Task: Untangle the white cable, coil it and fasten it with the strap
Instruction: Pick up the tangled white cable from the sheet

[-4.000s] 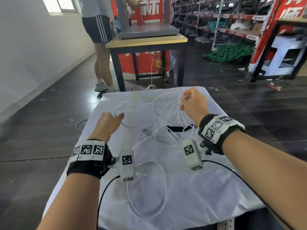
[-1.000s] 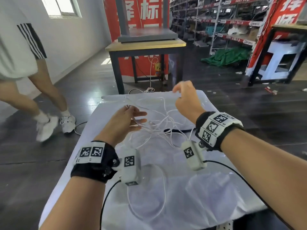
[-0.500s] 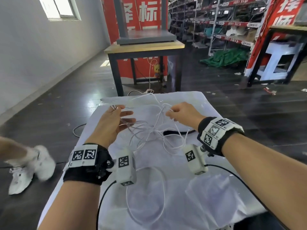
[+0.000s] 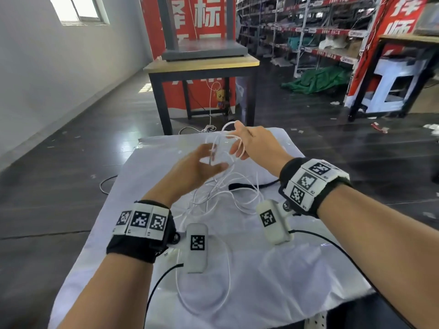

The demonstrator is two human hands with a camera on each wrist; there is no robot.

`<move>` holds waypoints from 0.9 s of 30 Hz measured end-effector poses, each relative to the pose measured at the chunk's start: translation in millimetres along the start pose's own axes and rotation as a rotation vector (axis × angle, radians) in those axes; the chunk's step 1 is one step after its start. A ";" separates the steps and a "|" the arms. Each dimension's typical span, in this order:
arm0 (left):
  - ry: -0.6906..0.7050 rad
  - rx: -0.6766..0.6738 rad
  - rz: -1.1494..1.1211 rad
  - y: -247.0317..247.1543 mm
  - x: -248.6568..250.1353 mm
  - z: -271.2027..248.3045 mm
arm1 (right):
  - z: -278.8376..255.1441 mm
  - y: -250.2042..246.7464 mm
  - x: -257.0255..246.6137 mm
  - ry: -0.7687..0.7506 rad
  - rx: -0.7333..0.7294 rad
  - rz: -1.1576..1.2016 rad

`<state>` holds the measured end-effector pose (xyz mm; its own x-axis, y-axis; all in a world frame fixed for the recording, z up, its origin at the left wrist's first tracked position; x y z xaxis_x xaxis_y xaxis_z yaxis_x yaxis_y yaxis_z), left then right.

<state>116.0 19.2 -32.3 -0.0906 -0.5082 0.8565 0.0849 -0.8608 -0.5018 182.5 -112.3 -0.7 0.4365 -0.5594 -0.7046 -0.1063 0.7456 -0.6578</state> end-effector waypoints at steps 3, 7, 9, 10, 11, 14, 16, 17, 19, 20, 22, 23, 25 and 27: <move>-0.076 0.001 0.024 4.9 -18.7 3.2 | -1.1 -7.3 -6.5 -0.018 0.042 0.080; -0.134 0.149 -0.280 -22.4 -30.6 -1.8 | -1.3 -18.9 15.8 0.069 0.116 0.091; -0.153 0.277 -0.392 -42.7 -35.4 -4.8 | -3.3 -19.2 32.6 0.130 0.124 0.050; -0.164 0.338 -0.432 -50.7 -39.1 -6.6 | -4.5 -18.3 40.4 0.161 0.123 0.036; -0.174 0.401 -0.475 -58.0 -42.9 -8.5 | -5.7 -16.9 47.6 0.192 0.120 0.024; -0.163 0.530 -0.465 -72.8 -51.2 -12.2 | -8.9 -13.6 60.1 0.269 0.108 0.032; -0.140 0.494 -0.232 -72.7 -49.2 -9.6 | -10.5 -11.3 60.9 0.294 0.088 0.086; -0.130 0.448 -0.120 -68.6 -45.8 -8.1 | -11.3 -9.4 59.1 0.297 0.072 0.116; -0.061 0.348 0.027 -56.3 -34.4 -5.0 | -12.5 -5.6 51.5 0.273 0.042 0.170; -0.007 0.313 0.084 -50.6 -25.2 -4.8 | -12.6 -4.0 46.1 0.247 0.031 0.193; 0.093 0.272 0.134 -41.6 -5.5 -4.5 | -12.0 -0.6 35.6 0.193 0.009 0.236; 0.122 0.264 0.114 -38.3 3.1 -5.4 | -11.6 2.2 30.7 0.171 -0.012 0.267; 0.159 0.241 0.054 -31.3 16.4 -6.3 | -11.9 8.8 20.5 0.143 -0.066 0.378; 0.221 0.185 0.074 -22.5 25.9 -6.0 | -13.2 15.1 10.4 0.124 -0.121 0.492</move>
<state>105.8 25.2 0.5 -0.2890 -0.5806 0.7611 0.2774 -0.8118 -0.5139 173.7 -111.6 -21.5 0.2003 -0.1971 -0.9597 -0.3780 0.8882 -0.2613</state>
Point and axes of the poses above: each hand's wrist, its own z-axis towards the middle knuckle, its own y-axis out of the palm, x = y × z, the point moved 9 cm from there along z, towards the middle knuckle, and after that the axes turned 13 degrees about -z, right-handed, at the moved point
